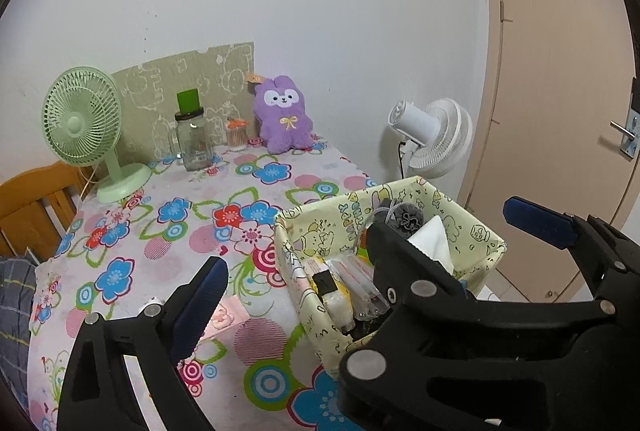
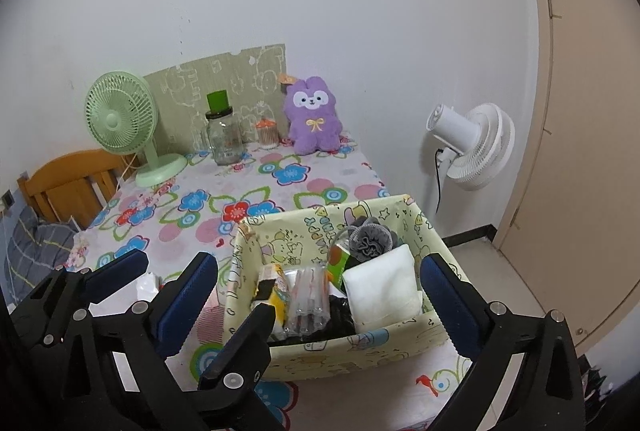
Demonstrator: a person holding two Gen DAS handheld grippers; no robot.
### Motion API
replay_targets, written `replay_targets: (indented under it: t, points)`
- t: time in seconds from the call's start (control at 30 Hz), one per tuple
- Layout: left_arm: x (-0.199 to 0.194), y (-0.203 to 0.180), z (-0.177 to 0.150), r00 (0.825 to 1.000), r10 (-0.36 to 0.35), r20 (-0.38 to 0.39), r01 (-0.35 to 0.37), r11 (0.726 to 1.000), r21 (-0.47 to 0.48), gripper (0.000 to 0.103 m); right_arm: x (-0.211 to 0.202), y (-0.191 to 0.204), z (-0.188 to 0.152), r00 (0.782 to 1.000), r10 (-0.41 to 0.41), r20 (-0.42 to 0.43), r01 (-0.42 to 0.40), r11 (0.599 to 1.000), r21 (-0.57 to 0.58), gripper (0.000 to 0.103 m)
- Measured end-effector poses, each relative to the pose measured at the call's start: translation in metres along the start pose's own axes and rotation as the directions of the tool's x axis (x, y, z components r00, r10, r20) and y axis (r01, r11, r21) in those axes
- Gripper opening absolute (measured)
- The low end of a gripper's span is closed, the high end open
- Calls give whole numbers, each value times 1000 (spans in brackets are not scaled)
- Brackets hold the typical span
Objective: Organize soft objects
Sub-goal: 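Withdraw both open tools from the box, then move both open tools toward the beige cloth bundle and pink wipes pack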
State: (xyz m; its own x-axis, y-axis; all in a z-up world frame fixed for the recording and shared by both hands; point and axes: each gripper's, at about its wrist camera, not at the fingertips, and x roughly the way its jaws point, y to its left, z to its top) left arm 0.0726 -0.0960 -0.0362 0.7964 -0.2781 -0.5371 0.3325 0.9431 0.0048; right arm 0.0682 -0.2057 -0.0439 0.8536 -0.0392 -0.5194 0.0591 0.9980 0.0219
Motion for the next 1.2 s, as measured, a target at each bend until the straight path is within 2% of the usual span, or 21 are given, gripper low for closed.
replay_targets:
  t: [0.23,0.77,1.2]
  points:
    - [-15,14,4,1000,-8,28,9,1000,-19,98,-13,15,6,1000,-8,18,8,1000,-16,102]
    - [-45,53,4,997,52,61,-48,997,-60,98,-29,65,16,998,46,42,-43,997,-63,102]
    - [-48,86,-3,990,129,47,-125,988,-85,98,-19,96,13,993,111,31,-108,991,-79,102]
